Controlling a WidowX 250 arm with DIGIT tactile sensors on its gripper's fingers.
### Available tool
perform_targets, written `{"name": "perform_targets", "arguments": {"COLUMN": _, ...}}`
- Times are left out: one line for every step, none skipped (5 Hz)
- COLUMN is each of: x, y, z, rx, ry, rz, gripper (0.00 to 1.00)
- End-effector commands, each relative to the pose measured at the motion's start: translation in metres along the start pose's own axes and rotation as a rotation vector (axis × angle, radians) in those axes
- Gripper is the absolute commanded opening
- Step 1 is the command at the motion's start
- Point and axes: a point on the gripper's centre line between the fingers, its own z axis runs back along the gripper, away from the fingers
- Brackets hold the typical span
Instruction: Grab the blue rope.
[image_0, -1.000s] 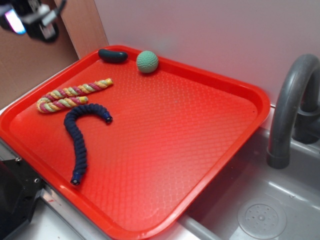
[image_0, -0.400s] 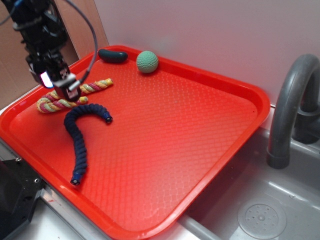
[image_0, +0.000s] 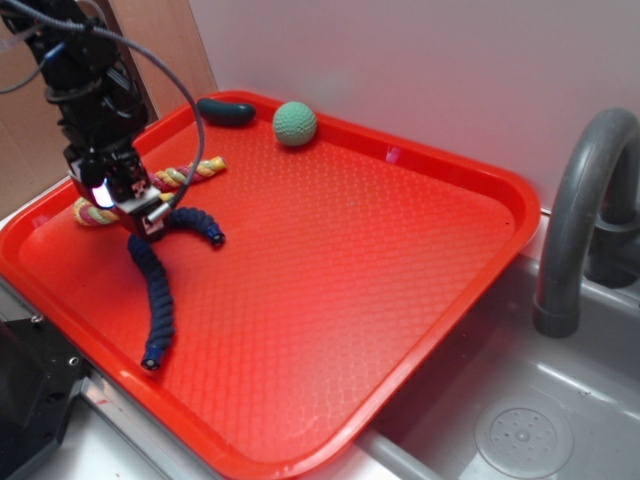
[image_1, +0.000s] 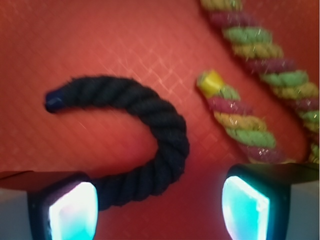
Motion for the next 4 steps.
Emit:
{"name": "perform_targets", "arguments": {"x": 0.014, "y": 0.006, "z": -0.019, "rx": -0.078, "ry": -0.011, "rz": 0.037, "gripper": 1.0}}
{"name": "perform_targets", "arguments": {"x": 0.014, "y": 0.01, "z": -0.027, "rx": -0.089, "ry": -0.004, "rz": 0.049, "gripper": 1.0}}
{"name": "perform_targets", "arguments": {"x": 0.014, "y": 0.012, "z": -0.033, "rx": -0.099, "ry": -0.008, "rz": 0.045, "gripper": 0.0}}
{"name": "perform_targets", "arguments": {"x": 0.014, "y": 0.011, "z": -0.033, "rx": -0.094, "ry": -0.004, "rz": 0.037, "gripper": 0.0}}
